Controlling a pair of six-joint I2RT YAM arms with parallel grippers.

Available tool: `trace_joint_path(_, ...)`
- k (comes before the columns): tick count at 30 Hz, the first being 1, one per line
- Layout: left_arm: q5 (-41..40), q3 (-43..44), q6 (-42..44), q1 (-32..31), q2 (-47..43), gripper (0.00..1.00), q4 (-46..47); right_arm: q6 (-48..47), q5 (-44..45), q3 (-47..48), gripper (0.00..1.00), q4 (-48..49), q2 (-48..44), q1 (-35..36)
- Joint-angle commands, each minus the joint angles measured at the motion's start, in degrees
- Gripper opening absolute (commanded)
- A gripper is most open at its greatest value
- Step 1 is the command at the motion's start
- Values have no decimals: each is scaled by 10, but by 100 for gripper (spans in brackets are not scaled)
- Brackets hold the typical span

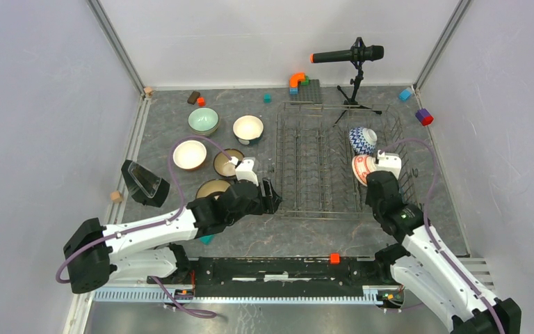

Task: Unload the bowls from the dish rack
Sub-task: Pick up the bowl from the dish rack.

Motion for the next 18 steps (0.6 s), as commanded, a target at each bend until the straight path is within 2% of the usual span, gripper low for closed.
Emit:
trace_joint_path(1,-40,29,43,-1,-19,75,-22,-22,-7,58,0,-7,-16,-1)
trace_joint_path(11,-60,54,58,-1,-32,76,-52,-48,-20,99,0,-9,-21,-1)
trace_joint_path(18,-101,82,75,-1,-62,76,-97,-67,-92,154,0,22,-17,-1)
